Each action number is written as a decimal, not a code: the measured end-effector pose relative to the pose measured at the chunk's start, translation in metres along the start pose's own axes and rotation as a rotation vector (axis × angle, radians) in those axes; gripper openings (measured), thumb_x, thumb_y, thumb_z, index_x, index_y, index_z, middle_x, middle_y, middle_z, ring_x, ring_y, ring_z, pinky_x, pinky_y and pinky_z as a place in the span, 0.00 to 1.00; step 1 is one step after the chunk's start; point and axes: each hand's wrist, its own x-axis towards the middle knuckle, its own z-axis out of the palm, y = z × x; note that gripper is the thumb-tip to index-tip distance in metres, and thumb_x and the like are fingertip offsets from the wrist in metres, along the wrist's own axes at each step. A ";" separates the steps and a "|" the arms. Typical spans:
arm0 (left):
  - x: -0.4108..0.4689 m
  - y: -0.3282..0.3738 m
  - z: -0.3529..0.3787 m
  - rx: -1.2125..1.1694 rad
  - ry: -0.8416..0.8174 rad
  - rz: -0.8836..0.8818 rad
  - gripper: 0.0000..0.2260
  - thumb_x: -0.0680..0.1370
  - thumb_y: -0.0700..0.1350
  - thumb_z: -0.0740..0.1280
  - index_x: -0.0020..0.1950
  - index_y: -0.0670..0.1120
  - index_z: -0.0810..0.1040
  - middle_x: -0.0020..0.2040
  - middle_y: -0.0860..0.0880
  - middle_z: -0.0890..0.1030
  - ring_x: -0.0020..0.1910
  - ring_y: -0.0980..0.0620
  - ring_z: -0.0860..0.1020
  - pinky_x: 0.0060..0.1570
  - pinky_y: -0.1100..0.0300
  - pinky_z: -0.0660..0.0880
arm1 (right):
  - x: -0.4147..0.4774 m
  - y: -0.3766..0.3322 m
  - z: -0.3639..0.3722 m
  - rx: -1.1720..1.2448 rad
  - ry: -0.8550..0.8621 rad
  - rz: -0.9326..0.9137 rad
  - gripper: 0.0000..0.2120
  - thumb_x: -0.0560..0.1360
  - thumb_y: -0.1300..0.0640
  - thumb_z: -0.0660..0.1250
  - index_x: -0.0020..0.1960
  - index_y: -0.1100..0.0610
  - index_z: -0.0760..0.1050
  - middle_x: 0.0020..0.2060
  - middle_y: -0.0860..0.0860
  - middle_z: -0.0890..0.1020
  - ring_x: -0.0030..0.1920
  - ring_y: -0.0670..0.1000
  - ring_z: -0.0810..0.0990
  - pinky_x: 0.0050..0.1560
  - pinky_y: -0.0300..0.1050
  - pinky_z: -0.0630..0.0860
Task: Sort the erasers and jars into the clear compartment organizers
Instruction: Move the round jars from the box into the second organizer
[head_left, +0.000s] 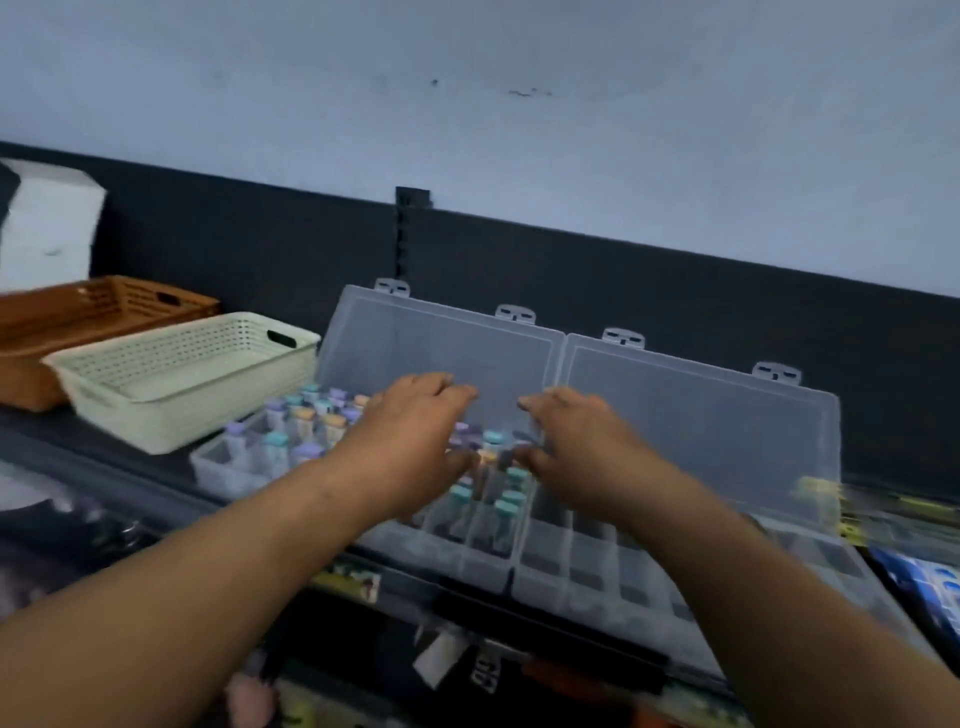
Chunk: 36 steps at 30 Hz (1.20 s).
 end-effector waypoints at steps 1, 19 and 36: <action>-0.015 -0.019 -0.010 0.020 0.013 -0.031 0.29 0.76 0.56 0.65 0.75 0.51 0.61 0.74 0.47 0.63 0.73 0.47 0.61 0.71 0.52 0.60 | 0.005 -0.023 0.003 0.009 0.012 -0.033 0.28 0.79 0.43 0.60 0.76 0.51 0.60 0.74 0.52 0.63 0.72 0.56 0.62 0.71 0.50 0.61; -0.222 -0.319 -0.162 0.241 0.027 -0.469 0.33 0.77 0.63 0.59 0.77 0.52 0.54 0.76 0.50 0.59 0.75 0.49 0.55 0.73 0.49 0.55 | 0.083 -0.398 0.044 0.066 -0.002 -0.464 0.31 0.79 0.41 0.56 0.78 0.50 0.53 0.77 0.51 0.56 0.76 0.54 0.54 0.75 0.54 0.54; -0.168 -0.525 -0.186 0.200 0.089 -0.738 0.31 0.77 0.59 0.63 0.76 0.50 0.57 0.74 0.50 0.63 0.71 0.49 0.63 0.67 0.54 0.63 | 0.289 -0.544 0.060 0.196 -0.044 -0.661 0.28 0.79 0.44 0.62 0.75 0.52 0.61 0.71 0.51 0.68 0.69 0.53 0.68 0.68 0.49 0.67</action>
